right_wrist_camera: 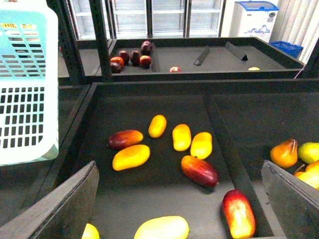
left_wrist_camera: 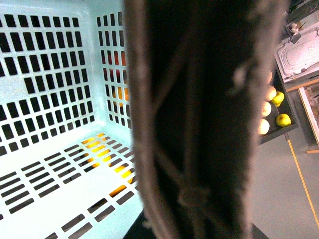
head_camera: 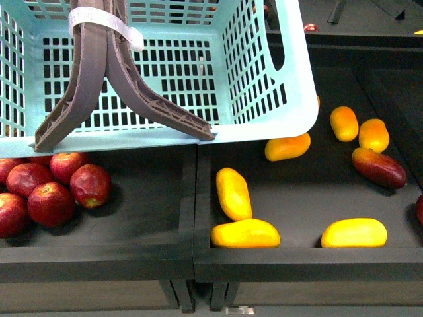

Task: Pick mango and avocado into basket

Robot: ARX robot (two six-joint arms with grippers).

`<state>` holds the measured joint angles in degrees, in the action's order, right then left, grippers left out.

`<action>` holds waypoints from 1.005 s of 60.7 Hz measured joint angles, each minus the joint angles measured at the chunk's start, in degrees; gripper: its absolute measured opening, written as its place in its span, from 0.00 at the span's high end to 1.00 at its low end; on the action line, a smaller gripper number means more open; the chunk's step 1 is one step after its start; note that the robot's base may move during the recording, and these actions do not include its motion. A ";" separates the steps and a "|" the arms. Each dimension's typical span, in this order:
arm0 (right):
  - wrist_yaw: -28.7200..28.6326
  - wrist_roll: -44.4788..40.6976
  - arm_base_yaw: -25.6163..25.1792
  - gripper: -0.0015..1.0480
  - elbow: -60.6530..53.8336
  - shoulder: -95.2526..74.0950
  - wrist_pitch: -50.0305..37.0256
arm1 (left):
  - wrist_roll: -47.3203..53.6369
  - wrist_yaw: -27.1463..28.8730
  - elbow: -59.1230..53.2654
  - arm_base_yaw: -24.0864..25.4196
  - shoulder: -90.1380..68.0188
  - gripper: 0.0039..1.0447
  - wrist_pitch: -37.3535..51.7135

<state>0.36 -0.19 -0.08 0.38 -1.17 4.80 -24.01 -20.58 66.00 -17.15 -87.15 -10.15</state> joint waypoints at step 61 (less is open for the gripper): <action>-3.72 -10.23 -9.60 0.07 29.44 -118.49 -60.92 | 0.26 0.00 -0.02 0.02 0.00 0.95 0.00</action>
<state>-3.36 -10.41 -9.67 29.82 -119.66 -56.12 -23.75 -20.58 65.98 -17.12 -87.15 -10.15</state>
